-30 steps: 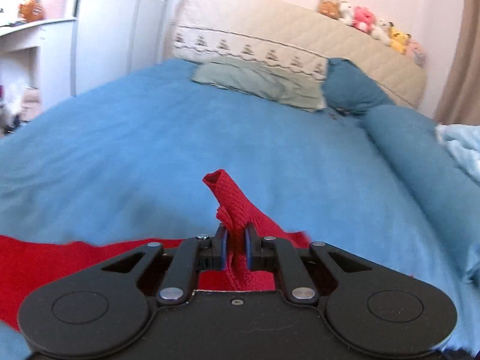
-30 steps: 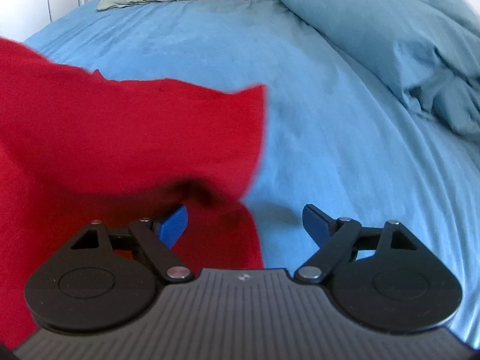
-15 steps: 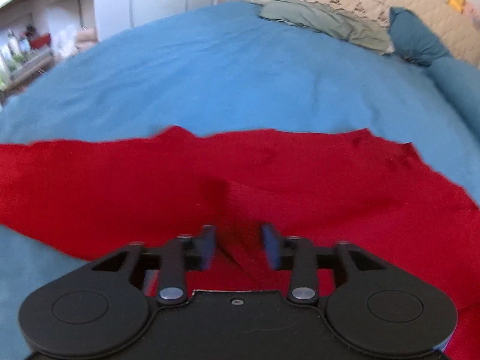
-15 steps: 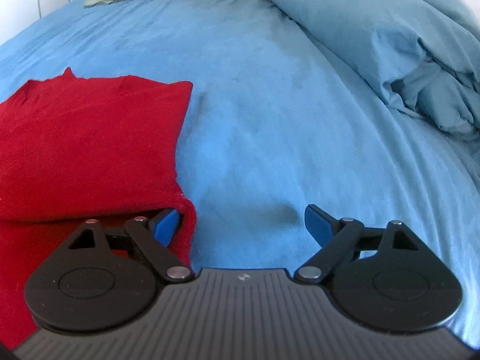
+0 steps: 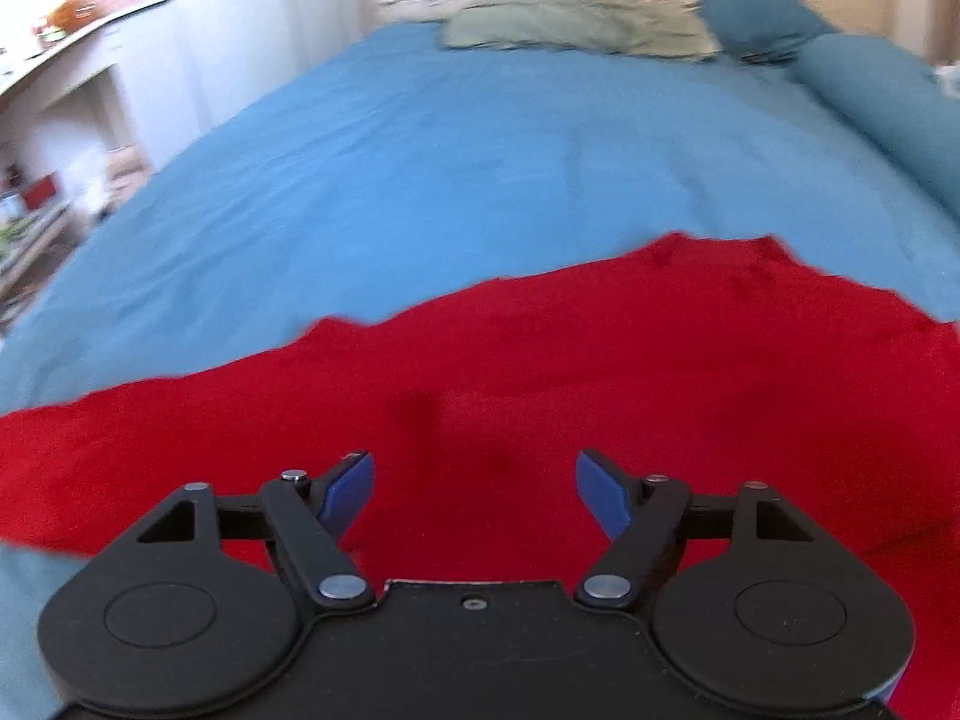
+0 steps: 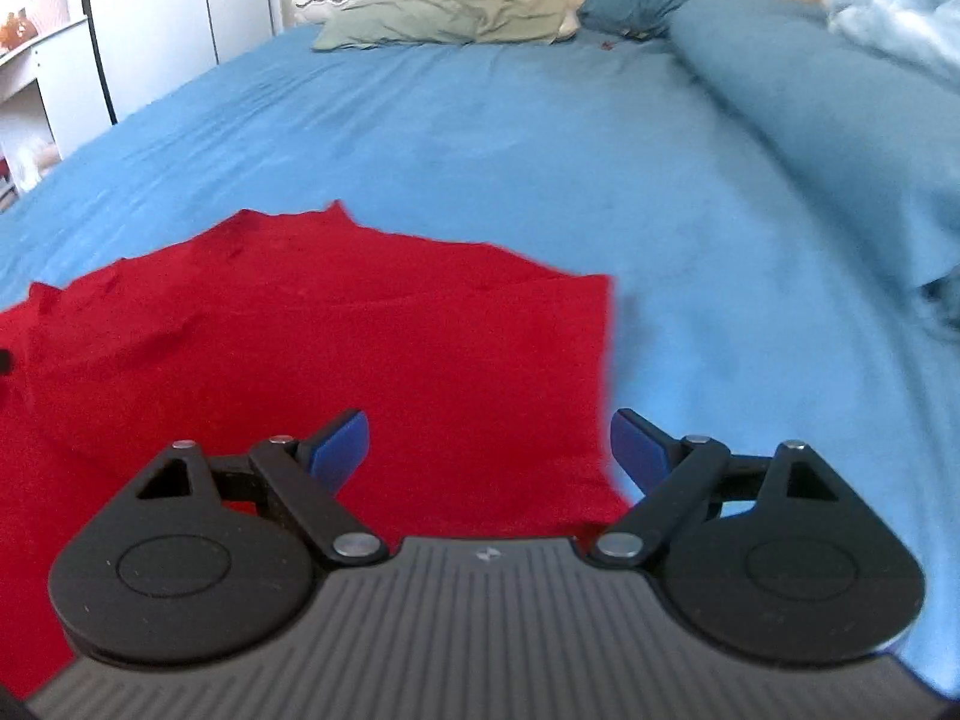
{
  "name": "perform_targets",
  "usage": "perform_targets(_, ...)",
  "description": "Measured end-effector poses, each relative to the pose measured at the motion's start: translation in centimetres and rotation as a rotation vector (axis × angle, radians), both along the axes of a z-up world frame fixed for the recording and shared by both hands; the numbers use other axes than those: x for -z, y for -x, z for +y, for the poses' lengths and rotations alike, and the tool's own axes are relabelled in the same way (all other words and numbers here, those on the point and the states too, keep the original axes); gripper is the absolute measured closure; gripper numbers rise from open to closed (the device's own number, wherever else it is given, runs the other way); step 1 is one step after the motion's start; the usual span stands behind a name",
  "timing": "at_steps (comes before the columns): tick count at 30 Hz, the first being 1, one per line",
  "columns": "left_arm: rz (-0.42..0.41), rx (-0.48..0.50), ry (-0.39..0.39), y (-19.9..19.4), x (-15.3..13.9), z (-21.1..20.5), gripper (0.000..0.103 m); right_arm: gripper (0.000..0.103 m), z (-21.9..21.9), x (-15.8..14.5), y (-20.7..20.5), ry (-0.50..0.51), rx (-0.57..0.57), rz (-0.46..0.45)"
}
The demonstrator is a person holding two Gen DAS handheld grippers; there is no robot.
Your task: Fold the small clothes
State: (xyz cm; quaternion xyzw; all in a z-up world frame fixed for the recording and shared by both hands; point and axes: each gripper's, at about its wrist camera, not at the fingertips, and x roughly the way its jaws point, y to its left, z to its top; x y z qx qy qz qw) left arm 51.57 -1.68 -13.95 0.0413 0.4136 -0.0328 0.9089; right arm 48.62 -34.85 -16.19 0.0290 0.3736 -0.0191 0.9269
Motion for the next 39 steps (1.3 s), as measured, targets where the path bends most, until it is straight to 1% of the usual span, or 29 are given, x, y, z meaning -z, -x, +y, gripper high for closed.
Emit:
perform_targets(2, 0.001, 0.054, 0.033, -0.4, 0.1, -1.2, 0.024, 0.000, -0.2, 1.8, -0.8, -0.053, -0.004, 0.055)
perform_targets(3, -0.002, 0.075, 0.040, -0.6, 0.0, -1.5, 0.024, 0.000, -0.8, 2.7, -1.0, -0.053, 0.021, 0.085)
perform_targets(4, -0.005, 0.098, 0.045, -0.8, 0.0, -1.9, 0.024, 0.000, -1.5, 3.2, -0.7, -0.063, 0.041, 0.081)
perform_targets(5, -0.006, 0.119, 0.047, -0.9, 0.1, -2.2, 0.024, 0.000, -2.2, 3.1, -0.2, -0.096, 0.048, 0.054)
perform_targets(7, -0.004, 0.139, 0.042, -1.0, 0.3, -2.5, 0.022, 0.001, -2.2, 2.7, -0.1, -0.094, 0.052, 0.077)
perform_targets(8, -0.001, 0.142, 0.038, -1.1, 0.5, -2.6, 0.022, 0.001, -2.0, 2.1, -0.3, -0.084, 0.052, 0.088)
perform_targets(9, 0.005, 0.144, 0.038, -1.3, 0.7, -2.6, 0.022, 0.000, -1.8, 1.3, -0.5, -0.082, 0.048, 0.075)
perform_targets(11, 0.019, 0.140, 0.041, -1.5, 1.0, -2.2, 0.022, 0.000, -1.3, 0.0, -1.3, -0.077, 0.009, 0.017)
perform_targets(13, 0.026, 0.135, 0.044, -1.4, 1.2, -1.9, 0.022, 0.000, -0.6, -0.5, -3.1, -0.058, -0.012, -0.002)
perform_targets(16, 0.027, 0.137, 0.045, -1.1, 1.6, -1.8, 0.020, 0.000, -0.8, 0.8, -6.6, -0.078, -0.002, -0.002)
perform_targets(18, 0.033, 0.142, 0.034, -1.4, 2.3, -1.9, 0.013, 0.000, -1.7, 2.9, -8.7, -0.053, 0.063, 0.045)
perform_targets(19, 0.060, 0.137, 0.028, -1.9, 3.0, -1.8, 0.007, 0.000, -2.4, 3.5, -9.2, -0.044, 0.088, 0.041)
perform_targets(20, 0.105, 0.125, 0.019, -2.4, 4.0, -1.8, 0.005, 0.000, -3.1, 3.7, -9.3, -0.054, 0.108, 0.009)
perform_targets(21, 0.126, 0.117, 0.018, -2.6, 4.6, -1.7, 0.004, 0.000, -3.4, 3.7, -9.6, -0.054, 0.129, 0.008)
perform_targets(22, 0.104, 0.111, 0.019, -2.2, 4.6, -1.5, 0.000, 0.000, -3.5, 3.7, -9.9, -0.053, 0.136, 0.010)
perform_targets(24, 0.122, 0.100, 0.014, -1.9, 4.7, -1.3, 0.000, 0.000, -3.2, 3.7, -10.1, -0.030, 0.140, 0.018)
perform_targets(27, 0.122, 0.096, 0.029, -1.2, 4.7, -0.6, 0.000, 0.000, -2.7, 3.6, -9.9, -0.007, 0.139, 0.032)
perform_targets(29, 0.138, 0.084, 0.037, -1.1, 4.3, -0.1, 0.000, 0.000, -2.8, 3.0, -10.0, -0.025, 0.151, 0.048)
perform_targets(31, 0.134, 0.058, 0.055, -0.7, 3.1, 0.8, 0.000, 0.000, -2.1, 1.8, -10.2, -0.001, 0.143, 0.039)
perform_targets(33, 0.109, 0.027, 0.059, -0.1, 1.5, 2.0, 0.000, 0.000, -1.1, -0.4, -8.4, 0.041, 0.106, -0.012)
perform_targets(35, 0.075, 0.000, 0.055, 0.8, -0.6, 3.3, 0.000, 0.000, -0.1, -2.6, -6.7, 0.038, 0.084, -0.042)
perform_targets(39, 0.005, -0.075, 0.057, 2.7, -5.5, 6.7, 0.000, 0.000, 3.0, -7.6, -3.8, 0.030, 0.077, -0.048)
